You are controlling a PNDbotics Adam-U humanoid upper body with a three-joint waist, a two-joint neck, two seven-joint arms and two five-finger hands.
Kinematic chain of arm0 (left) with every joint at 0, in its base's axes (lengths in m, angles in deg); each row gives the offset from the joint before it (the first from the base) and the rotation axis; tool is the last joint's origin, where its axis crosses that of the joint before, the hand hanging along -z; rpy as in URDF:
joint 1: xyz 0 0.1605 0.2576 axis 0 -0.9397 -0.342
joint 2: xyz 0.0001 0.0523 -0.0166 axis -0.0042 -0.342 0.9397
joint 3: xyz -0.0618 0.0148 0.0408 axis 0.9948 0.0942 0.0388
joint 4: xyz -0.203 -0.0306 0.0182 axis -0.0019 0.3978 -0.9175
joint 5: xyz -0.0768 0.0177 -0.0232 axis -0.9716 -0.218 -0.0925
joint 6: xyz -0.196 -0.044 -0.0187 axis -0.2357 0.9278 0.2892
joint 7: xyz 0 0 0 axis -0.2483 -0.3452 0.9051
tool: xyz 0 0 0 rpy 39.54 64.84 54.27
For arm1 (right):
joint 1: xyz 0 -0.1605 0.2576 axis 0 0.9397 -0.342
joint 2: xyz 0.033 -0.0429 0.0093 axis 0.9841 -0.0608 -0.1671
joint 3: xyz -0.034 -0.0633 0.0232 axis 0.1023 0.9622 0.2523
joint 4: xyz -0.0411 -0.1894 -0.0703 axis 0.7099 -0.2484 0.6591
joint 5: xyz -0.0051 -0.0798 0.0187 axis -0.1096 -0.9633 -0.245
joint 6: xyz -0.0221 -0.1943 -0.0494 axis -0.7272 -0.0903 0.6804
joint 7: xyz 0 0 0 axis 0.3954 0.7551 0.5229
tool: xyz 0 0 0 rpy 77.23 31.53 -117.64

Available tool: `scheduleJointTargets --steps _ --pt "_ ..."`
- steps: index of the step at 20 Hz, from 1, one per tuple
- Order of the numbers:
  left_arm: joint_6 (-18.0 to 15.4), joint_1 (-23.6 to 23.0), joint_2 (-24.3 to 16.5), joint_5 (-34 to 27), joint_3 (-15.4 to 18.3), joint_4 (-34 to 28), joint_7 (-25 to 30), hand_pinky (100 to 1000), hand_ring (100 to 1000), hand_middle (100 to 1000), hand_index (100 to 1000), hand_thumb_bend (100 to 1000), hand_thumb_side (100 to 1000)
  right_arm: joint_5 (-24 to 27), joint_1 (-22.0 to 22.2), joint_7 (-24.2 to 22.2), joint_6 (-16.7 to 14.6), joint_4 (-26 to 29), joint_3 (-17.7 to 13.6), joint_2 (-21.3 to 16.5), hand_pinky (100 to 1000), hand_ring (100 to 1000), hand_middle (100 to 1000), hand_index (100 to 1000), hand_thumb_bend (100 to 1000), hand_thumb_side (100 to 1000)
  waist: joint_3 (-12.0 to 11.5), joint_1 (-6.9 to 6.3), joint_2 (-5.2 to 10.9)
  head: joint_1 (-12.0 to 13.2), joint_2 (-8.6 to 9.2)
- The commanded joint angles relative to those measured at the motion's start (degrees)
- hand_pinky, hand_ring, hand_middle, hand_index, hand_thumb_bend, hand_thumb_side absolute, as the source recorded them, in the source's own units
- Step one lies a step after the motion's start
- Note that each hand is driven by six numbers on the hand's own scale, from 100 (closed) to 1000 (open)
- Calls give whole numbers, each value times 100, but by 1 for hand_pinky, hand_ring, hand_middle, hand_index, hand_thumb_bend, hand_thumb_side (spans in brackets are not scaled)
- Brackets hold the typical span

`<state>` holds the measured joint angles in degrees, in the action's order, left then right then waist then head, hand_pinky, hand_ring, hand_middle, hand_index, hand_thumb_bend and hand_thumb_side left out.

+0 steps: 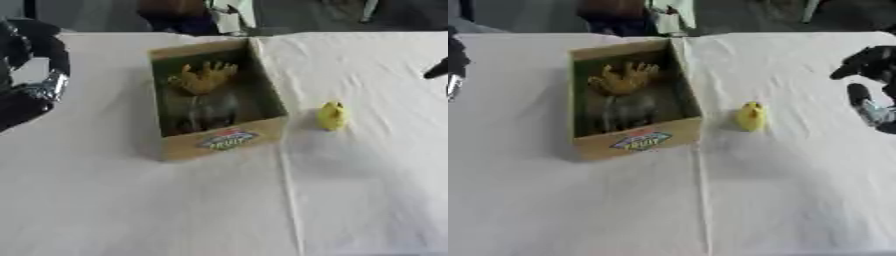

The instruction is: Pick up objects on the table and place them in the box.

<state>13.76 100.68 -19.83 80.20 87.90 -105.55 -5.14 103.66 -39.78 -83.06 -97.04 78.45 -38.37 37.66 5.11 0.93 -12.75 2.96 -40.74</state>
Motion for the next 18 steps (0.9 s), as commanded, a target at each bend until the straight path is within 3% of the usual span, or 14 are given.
scheduleJointTargets --steps 1,10,18 --pt "46 -41 76 35 80 -116 -2 739 564 566 735 149 240 -388 -248 -733 -1054 -345 48 -261 733 703 629 785 100 100 -57 8 60 -62 45" --pt "156 -95 445 135 -10 -82 138 739 562 563 734 144 284 -1748 -1009 -456 -1809 -1608 118 84 745 736 674 828 100 103 -317 2 -58 -250 50" --pt "199 -58 627 186 -78 -51 296 740 561 563 735 145 314 -2945 -1455 -217 -1893 -2274 175 455 765 758 704 852 100 248 -448 -3 -153 -364 42"
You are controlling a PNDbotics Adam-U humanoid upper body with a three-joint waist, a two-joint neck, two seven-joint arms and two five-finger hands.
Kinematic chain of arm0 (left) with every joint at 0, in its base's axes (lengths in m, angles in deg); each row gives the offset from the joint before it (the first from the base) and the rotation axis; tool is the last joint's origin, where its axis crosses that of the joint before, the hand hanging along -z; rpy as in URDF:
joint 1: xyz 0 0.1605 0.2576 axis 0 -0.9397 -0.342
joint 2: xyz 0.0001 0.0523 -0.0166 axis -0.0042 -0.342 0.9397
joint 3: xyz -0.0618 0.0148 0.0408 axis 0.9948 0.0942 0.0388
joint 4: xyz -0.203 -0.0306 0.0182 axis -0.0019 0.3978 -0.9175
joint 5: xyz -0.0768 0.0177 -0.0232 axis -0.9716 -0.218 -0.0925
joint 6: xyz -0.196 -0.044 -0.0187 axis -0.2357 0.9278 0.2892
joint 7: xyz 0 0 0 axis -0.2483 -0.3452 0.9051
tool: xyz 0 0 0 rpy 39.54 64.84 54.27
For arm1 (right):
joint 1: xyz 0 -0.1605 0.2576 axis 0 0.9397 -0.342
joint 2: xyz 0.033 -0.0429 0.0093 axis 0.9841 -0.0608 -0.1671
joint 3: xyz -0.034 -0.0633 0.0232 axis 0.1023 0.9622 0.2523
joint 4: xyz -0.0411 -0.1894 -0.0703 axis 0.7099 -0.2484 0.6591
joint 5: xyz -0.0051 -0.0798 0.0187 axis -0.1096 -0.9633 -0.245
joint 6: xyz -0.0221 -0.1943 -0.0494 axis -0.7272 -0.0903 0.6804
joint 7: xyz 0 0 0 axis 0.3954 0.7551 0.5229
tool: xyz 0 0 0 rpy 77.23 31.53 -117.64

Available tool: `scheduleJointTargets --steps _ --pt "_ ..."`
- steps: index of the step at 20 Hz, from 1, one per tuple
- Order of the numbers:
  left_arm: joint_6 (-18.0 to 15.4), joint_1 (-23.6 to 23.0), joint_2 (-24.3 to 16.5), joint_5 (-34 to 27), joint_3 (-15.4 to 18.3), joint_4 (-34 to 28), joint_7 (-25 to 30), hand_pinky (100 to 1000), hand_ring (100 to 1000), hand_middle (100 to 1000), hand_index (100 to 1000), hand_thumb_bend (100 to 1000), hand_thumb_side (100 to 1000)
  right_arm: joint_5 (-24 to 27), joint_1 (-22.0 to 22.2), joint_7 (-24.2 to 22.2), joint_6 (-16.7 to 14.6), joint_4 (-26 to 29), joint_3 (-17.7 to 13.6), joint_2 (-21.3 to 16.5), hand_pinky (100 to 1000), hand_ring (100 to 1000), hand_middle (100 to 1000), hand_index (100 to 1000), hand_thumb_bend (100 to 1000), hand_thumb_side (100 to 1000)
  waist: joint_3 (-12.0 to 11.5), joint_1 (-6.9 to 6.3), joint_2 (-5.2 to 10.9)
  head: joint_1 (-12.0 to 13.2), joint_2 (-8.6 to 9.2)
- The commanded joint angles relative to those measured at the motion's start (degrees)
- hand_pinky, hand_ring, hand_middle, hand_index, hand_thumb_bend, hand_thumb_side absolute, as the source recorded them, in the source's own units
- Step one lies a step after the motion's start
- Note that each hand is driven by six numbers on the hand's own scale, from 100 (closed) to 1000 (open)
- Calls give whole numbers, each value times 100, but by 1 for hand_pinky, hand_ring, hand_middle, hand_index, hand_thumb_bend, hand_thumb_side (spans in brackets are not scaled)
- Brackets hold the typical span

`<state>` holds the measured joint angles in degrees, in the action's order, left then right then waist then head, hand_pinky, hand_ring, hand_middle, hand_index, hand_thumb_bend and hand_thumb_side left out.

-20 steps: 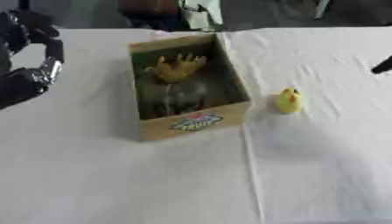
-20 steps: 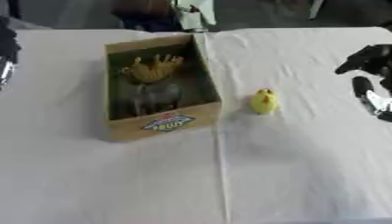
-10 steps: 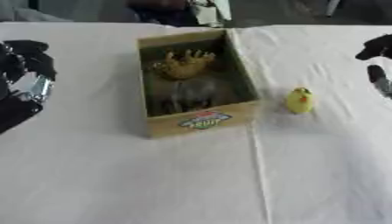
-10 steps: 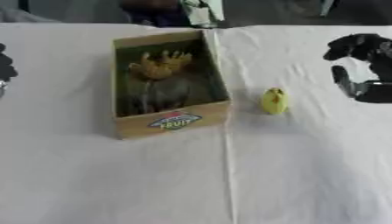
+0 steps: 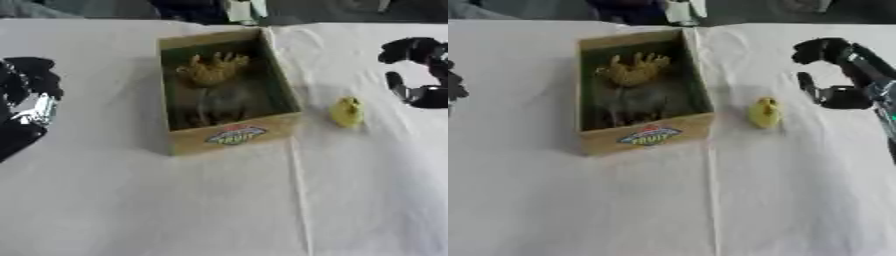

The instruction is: Pick up objects on the table and place them in the box.

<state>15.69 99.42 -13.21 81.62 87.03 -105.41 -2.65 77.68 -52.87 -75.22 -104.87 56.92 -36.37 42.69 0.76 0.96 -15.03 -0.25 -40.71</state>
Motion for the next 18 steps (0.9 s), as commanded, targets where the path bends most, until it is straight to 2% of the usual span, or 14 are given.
scheduleJointTargets --steps 1,7,18 --pt "10 69 -19 51 11 -63 54 740 561 563 735 145 317 -484 -165 -953 -1109 -178 -25 -18 766 760 705 853 100 286 -23 -7 63 -46 42" --pt "46 68 56 97 27 -18 65 740 560 562 735 145 332 -1134 -209 -626 -1105 -390 -25 108 763 757 697 850 210 378 -32 -7 9 -71 14" --pt "69 68 118 146 27 75 95 740 558 559 736 146 345 -1934 -180 100 -1053 -517 14 195 757 755 696 847 262 442 13 18 -14 -60 -16"
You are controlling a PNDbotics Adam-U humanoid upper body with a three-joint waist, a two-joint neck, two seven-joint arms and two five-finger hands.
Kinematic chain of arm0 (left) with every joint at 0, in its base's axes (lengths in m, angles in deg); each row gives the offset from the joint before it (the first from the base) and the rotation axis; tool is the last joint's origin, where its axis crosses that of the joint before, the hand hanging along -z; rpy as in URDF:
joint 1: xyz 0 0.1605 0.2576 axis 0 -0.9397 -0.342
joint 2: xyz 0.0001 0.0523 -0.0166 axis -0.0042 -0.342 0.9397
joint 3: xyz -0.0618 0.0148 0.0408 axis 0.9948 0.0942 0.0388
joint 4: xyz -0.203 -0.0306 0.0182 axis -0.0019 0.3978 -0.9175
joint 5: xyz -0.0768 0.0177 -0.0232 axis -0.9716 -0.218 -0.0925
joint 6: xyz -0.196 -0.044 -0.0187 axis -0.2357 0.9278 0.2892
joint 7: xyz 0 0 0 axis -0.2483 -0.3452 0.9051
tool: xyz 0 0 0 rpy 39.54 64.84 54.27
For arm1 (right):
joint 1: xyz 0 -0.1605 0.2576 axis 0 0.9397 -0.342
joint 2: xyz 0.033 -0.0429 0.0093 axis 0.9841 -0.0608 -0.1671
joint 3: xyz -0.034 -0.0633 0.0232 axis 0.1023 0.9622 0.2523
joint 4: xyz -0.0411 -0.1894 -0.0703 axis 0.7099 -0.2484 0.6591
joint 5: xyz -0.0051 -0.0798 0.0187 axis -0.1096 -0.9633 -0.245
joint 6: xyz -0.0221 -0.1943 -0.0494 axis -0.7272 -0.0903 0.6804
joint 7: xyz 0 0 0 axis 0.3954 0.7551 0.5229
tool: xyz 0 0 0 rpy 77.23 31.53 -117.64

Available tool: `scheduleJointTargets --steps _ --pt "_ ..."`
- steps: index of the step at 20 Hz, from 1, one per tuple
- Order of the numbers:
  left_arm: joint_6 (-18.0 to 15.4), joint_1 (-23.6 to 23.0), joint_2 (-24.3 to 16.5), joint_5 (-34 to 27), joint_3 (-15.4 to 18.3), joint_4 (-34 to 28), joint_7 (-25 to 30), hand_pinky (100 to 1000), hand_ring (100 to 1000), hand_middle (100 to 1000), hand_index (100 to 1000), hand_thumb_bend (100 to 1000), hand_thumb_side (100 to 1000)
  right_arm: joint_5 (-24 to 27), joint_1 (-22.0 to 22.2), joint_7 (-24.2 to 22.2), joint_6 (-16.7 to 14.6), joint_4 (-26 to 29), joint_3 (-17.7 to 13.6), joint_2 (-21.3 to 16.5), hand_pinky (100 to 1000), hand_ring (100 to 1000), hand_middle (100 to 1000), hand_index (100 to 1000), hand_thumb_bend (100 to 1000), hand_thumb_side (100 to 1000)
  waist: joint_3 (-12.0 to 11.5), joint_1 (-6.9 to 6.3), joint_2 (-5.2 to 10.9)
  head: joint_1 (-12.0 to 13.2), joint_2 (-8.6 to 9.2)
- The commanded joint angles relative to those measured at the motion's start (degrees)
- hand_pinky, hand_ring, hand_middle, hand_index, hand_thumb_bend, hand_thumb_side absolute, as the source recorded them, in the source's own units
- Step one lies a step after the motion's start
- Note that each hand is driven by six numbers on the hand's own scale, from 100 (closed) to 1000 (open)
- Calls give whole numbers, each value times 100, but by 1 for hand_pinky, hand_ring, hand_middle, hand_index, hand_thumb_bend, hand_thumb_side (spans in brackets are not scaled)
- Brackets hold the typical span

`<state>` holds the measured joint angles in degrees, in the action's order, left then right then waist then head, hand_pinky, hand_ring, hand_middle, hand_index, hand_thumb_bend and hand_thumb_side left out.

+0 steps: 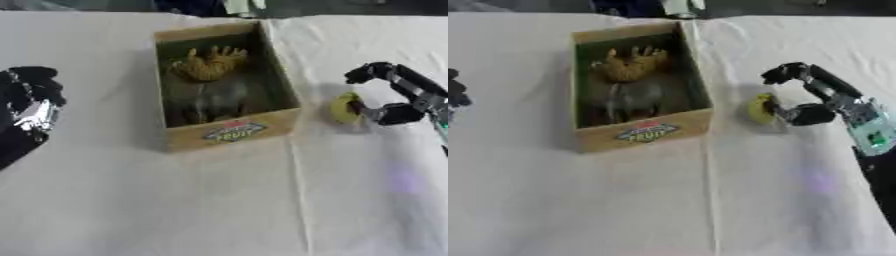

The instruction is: Pick up objects on the table and place them in the box.

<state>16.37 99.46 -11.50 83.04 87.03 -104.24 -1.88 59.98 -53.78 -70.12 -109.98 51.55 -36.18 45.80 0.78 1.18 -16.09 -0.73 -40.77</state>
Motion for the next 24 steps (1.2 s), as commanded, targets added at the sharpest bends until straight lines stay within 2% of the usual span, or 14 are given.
scheduleJointTargets --steps 1,4,8,11,15,18,21,22,23,24 --pt "1 62 -50 6 26 -37 20 740 558 559 736 146 344 -218 -86 -363 -545 14 -2 -114 757 754 696 847 262 446 15 -3 94 -12 -12" --pt "3 54 -40 16 29 -23 18 739 556 557 735 145 346 -361 -76 -252 -555 -6 8 -110 756 754 696 846 256 455 16 -3 103 -14 -12" --pt "0 49 -26 19 25 -16 27 739 556 557 736 144 346 -515 -48 -293 -590 -21 59 -109 761 764 708 849 257 522 -4 -4 110 -13 -11" --pt "0 44 -21 19 26 -16 28 740 556 556 735 145 348 -597 -19 -658 -598 80 164 -110 764 769 712 836 245 579 -5 -2 116 -16 -14" --pt "1 41 -22 17 24 -13 34 748 556 556 736 144 346 -498 25 -1471 -600 321 239 -132 760 765 692 806 246 593 28 -2 128 -6 -24" --pt "1 38 -24 17 25 -11 41 752 556 556 736 144 347 -348 49 -2012 -600 457 197 -161 742 722 629 755 189 511 45 1 131 3 -28" --pt "-7 37 -22 17 27 -8 59 758 559 559 739 113 355 -199 61 -2297 -600 563 122 -180 702 613 524 669 100 307 47 4 131 13 -30" --pt "-13 37 -22 15 27 -7 69 759 560 560 739 110 356 -169 65 -2348 -600 589 106 -187 683 580 499 646 100 253 46 3 132 19 -29" --pt "-17 36 -23 12 28 -5 78 759 560 560 739 109 356 -149 67 -2379 -600 615 88 -193 672 561 484 631 100 238 43 2 133 21 -29" --pt "-21 35 -24 10 28 -3 87 761 560 560 740 104 358 -128 67 -2384 -600 644 70 -198 639 499 426 574 100 247 42 1 135 20 -26"
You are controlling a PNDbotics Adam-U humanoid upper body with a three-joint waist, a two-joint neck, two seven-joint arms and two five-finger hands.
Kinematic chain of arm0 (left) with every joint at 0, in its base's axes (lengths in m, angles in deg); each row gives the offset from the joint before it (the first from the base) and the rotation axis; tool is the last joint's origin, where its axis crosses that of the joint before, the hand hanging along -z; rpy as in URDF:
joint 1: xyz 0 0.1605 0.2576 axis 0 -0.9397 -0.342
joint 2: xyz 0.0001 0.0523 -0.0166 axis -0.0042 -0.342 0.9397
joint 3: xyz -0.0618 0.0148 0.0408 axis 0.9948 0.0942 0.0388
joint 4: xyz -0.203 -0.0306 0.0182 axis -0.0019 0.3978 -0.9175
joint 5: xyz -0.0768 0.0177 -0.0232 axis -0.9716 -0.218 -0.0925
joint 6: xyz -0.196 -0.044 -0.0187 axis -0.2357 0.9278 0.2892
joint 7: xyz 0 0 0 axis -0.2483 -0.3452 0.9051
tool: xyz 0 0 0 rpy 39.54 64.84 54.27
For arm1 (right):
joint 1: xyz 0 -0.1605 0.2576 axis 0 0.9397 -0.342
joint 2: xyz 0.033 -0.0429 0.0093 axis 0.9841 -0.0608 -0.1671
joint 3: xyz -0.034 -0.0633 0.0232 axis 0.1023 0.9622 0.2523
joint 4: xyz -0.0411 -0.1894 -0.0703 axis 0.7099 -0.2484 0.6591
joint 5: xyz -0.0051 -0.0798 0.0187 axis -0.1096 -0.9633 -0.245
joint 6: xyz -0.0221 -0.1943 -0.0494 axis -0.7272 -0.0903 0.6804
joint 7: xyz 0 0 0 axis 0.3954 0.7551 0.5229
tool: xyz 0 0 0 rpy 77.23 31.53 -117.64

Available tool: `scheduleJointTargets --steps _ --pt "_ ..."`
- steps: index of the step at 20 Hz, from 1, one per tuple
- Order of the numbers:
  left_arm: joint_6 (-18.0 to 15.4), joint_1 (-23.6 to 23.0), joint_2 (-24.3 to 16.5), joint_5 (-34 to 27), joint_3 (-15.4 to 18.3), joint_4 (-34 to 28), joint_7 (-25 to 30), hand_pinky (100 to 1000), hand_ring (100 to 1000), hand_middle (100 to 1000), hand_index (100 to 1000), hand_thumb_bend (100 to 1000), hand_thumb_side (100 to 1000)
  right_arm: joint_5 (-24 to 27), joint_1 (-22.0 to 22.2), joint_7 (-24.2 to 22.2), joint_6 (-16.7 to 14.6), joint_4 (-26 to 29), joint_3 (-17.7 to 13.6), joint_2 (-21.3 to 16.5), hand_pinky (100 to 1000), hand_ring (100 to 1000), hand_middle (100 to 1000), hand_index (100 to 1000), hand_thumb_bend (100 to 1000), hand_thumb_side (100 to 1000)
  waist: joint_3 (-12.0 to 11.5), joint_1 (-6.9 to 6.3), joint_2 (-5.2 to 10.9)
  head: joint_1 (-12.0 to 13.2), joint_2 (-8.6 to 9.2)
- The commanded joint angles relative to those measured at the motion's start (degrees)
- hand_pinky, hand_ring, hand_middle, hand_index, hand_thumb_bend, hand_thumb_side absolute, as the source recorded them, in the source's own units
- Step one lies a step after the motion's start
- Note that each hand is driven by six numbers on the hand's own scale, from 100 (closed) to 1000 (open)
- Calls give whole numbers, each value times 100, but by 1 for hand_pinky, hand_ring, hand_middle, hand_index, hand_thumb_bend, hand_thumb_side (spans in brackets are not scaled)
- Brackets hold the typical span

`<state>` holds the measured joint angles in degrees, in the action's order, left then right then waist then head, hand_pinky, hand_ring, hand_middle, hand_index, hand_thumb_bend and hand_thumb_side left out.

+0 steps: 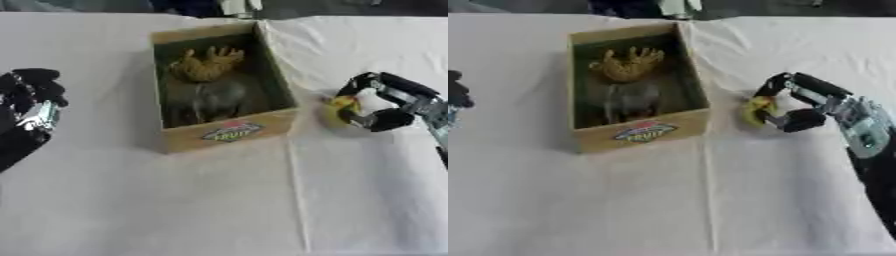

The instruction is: Pick up objects on the table and place them in the box.

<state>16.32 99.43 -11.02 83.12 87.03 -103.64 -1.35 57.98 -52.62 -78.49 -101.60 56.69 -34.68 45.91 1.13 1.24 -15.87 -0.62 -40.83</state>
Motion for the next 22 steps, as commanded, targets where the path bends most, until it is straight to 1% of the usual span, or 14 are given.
scheduleJointTargets --steps 1,2,4,6,7,8,10,12,17,22 --pt "-20 36 -73 3 29 -61 42 761 560 560 740 103 358 91 -47 -1529 -1437 157 -94 -212 632 481 407 556 100 248 6 -6 114 8 -18" --pt "-24 36 -74 0 32 -60 46 762 561 561 741 100 358 113 -48 -1484 -1437 183 -112 -215 608 420 337 493 100 247 6 -6 116 8 -16" --pt "-30 38 -76 -6 35 -59 53 763 561 561 741 100 358 165 -46 -1334 -1437 232 -142 -218 581 342 251 397 100 236 8 -4 120 13 -15" --pt "-34 36 -77 -12 37 -56 59 764 562 562 741 100 358 253 -42 -1101 -1437 298 -173 -225 564 305 197 326 100 226 12 -2 128 19 -11" --pt "-36 35 -78 -13 38 -55 62 764 562 562 741 100 358 288 -39 -989 -1437 327 -178 -233 562 302 192 319 100 225 12 -1 130 21 -9" --pt "-37 33 -78 -16 40 -54 63 765 562 562 741 100 358 343 -44 -862 -1437 362 -199 -236 553 292 172 288 100 213 15 0 136 21 -9" --pt "-41 28 -83 -21 44 -54 66 766 562 562 741 100 357 473 -56 -627 -1437 440 -229 -256 552 291 169 286 100 205 19 2 148 26 -5" --pt "-44 23 -87 -27 47 -53 67 766 562 562 741 100 356 612 -84 -486 -1437 535 -246 -289 554 297 168 286 100 198 23 4 162 34 -4" --pt "-45 -12 -91 -33 45 -45 76 767 562 562 741 100 357 1058 -229 -316 -1437 750 -306 -404 553 300 165 283 100 185 19 18 205 38 -16" --pt "-56 -26 -104 -50 36 -64 89 767 563 562 741 100 351 1377 -507 -229 -1437 785 -339 -468 553 302 165 284 100 172 -28 35 251 -2 -10"
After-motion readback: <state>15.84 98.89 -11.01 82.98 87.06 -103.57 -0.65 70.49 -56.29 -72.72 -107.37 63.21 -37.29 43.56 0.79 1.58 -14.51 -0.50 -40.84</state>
